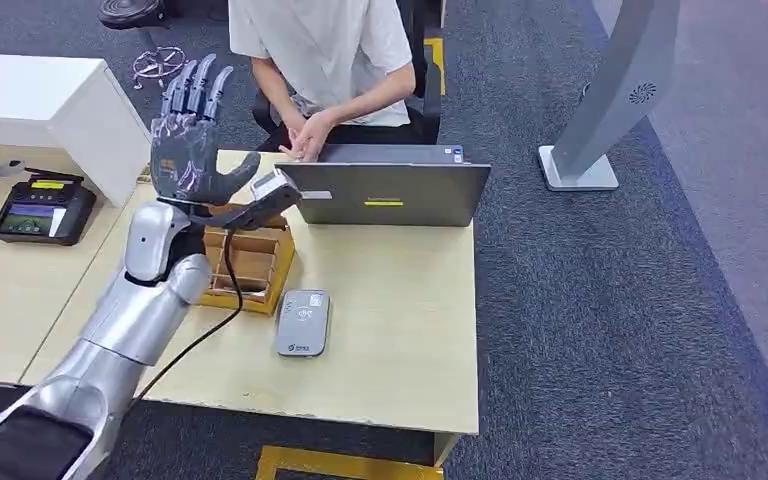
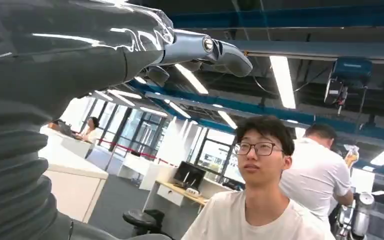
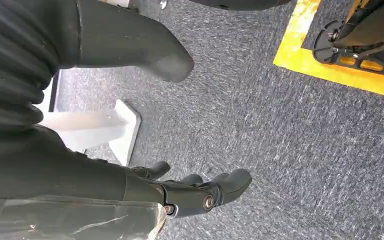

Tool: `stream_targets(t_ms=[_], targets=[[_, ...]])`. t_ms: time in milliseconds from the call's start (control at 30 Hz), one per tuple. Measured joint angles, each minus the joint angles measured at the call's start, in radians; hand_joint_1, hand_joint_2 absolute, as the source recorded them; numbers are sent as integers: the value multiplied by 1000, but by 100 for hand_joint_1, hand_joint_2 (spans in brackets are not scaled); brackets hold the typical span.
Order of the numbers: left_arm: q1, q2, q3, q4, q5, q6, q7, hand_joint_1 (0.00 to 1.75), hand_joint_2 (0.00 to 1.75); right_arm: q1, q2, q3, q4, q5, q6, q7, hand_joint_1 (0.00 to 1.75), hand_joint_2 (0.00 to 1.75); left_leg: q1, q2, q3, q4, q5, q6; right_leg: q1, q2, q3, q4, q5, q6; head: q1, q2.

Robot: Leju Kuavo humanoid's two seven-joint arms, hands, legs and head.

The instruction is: Pass the card to the sensor for recognition and then transmit it.

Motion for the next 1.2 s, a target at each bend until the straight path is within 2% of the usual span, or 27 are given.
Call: stream_targets(t_ms=[333, 600, 733, 1000, 1067, 1200], targets=[[158, 58, -55, -216, 10, -70, 0, 0, 175, 18, 0, -30, 0, -23, -8, -17, 0, 175, 0, 1, 0, 0, -1, 0, 0, 0, 0, 0, 0, 0, 0, 0], [331, 157, -108, -417, -12, -158, -16, 0, 175, 26, 0, -74, 0, -43, -10, -16, 0, 175, 0, 0, 0, 0, -1, 0, 0, 0, 0, 0, -1, 0, 0, 0], [376, 185, -127, -463, -16, -168, -17, 0, 175, 27, 0, -85, 0, -45, -10, -16, 0, 175, 0, 0, 0, 0, -1, 0, 0, 0, 0, 0, -1, 0, 0, 0], [390, 208, -140, -491, -17, -183, -16, 0, 175, 27, 0, -95, 0, -45, -10, -16, 0, 175, 0, 0, 0, 0, -1, 0, 0, 0, 0, 0, -1, 0, 0, 0], [391, 210, -140, -492, -14, -230, 1, 0, 175, 27, 0, -98, 0, -45, -11, -18, 0, 175, 0, 0, 0, 0, -1, 0, 0, 0, 0, 0, -1, 0, 0, 0], [387, 222, -143, -483, 8, -415, 72, 0, 175, 27, 0, -110, 0, -54, -12, -16, 0, 175, 0, 0, 1, 0, -1, 0, 0, 0, 0, 0, -1, 0, 0, 0]])
